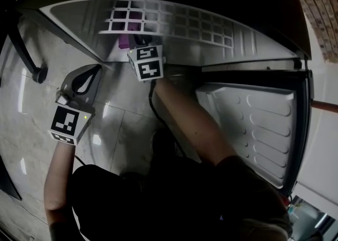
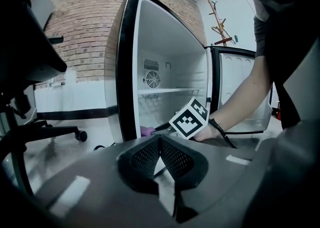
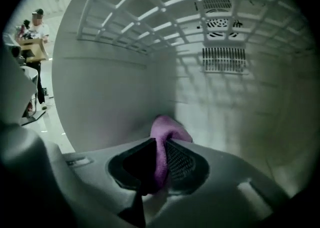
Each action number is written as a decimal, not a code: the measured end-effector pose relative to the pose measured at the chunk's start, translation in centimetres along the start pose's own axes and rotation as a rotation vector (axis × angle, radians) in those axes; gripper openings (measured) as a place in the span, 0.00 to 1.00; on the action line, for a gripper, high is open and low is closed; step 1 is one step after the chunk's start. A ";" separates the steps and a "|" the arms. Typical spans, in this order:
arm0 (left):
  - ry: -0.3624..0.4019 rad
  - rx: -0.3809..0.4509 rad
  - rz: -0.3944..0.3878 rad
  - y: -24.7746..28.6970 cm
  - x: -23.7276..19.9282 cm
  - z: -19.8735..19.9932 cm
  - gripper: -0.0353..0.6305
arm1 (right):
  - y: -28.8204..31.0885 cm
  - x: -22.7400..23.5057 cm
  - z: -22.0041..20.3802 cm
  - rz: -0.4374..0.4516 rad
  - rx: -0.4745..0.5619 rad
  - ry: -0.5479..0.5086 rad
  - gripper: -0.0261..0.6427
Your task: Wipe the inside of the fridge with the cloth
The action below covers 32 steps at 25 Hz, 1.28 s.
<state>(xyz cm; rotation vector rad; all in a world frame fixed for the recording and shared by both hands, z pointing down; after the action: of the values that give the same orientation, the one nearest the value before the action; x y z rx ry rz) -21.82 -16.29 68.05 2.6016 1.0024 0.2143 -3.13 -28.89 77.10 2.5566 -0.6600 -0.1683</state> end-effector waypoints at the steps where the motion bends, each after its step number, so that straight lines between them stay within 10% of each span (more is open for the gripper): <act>1: -0.005 0.001 -0.004 0.2 0.1 0.0 0.08 | -0.4 0.6 -0.3 -0.023 -0.010 0.007 0.12; 24: -0.042 0.018 -0.177 7.1 4.6 3.0 0.08 | -10.0 12.6 -3.8 -0.560 -0.207 0.281 0.12; 32: -0.026 0.041 -0.211 8.4 5.5 3.7 0.08 | -13.9 10.6 1.0 -0.550 0.124 0.196 0.12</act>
<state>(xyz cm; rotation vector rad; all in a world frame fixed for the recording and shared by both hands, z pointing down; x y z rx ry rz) -11.57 -19.38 67.81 2.5030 1.2740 0.1077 11.74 -23.83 69.43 2.7680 0.1208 -0.0571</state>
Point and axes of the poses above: the fingertips, and each gripper's own axes: y forward along the fingers, x to its right, z out of its top, the point moved 10 cm from there along -y, backward along the fingers, and after that the axes turned 1 degree about z, right-handed, at the moved point
